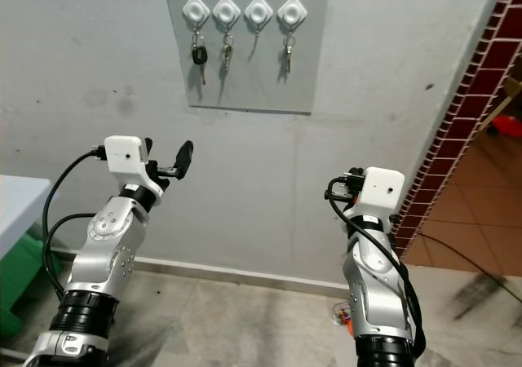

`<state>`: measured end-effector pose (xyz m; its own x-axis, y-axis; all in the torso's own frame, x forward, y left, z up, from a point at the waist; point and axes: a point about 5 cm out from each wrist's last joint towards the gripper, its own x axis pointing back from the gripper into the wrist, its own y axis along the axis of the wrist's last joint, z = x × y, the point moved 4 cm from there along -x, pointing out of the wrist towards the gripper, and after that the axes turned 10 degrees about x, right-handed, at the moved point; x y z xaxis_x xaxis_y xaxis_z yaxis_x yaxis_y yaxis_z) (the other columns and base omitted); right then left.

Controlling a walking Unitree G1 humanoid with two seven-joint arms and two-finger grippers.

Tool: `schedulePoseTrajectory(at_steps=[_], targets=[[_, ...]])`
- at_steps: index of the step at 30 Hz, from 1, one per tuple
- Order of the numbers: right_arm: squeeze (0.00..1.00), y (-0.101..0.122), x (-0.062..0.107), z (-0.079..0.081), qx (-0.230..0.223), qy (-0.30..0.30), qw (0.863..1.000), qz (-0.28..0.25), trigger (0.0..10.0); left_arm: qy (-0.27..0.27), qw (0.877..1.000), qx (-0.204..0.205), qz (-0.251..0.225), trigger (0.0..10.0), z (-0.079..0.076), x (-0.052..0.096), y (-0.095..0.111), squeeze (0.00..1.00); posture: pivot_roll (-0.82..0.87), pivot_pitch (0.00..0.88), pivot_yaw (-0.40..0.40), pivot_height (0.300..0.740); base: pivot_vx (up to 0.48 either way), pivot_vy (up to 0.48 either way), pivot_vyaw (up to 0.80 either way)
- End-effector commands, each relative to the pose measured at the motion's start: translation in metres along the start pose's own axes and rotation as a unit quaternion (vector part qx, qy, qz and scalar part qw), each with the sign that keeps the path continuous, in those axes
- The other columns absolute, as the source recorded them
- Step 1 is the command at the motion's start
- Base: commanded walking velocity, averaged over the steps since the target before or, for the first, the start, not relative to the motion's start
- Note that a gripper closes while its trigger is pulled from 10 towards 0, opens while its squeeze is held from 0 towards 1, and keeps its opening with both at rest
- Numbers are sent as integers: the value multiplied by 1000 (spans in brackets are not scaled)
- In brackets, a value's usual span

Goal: Hang keys on a hook

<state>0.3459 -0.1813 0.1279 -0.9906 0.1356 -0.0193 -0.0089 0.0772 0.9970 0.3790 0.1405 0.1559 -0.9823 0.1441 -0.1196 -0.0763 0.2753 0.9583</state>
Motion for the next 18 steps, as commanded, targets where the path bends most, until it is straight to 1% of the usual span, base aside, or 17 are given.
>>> schedulePoseTrajectory(at_steps=[1, 2, 3, 4, 6, 9, 18], targets=[[0, 8, -2, 2, 3, 6, 1000, -13, 10000, 7, 1000, -2, 3, 10000, 4, -1, 1, 0, -78, 0, 24, 740, 0, 0, 0], [0, 8, -2, 2, 0, 6, 1000, -12, 10000, 6, 1000, 3, 5, 10000, 4, -1, 0, 0, -78, 0, 24, 740, 0, 0, 0], [0, 9, -1, 2, 2, 7, 1000, -14, 10000, 6, 1000, 17, 6, 10000, 4, -1, -1, 0, -78, 0, 24, 740, 0, 480, 0], [0, 9, -1, 3, 1, 9, 1000, -12, 10000, 8, 1000, 18, 6, 10000, 4, -1, -1, 0, -78, 0, 24, 740, 0, 476, 0], [0, 8, -1, 2, -5, 8, 1000, -7, 10000, 10, 1000, 18, 5, 10000, 4, -1, -1, 0, -83, 0, 23, 740, 0, 0, 0], [0, 7, -2, 4, -6, 16, 1000, 0, 10000, 13, 1000, 2, 10, 10000, 4, -3, -2, 0, -87, 0, 25, 740, 0, 0, 0], [0, 7, 1, 5, -4, 20, 1000, -4, 10000, 13, 1000, 13, 21, 10000, 5, -5, -4, 0, -94, 0, 35, 740, 0, 0, 0]])
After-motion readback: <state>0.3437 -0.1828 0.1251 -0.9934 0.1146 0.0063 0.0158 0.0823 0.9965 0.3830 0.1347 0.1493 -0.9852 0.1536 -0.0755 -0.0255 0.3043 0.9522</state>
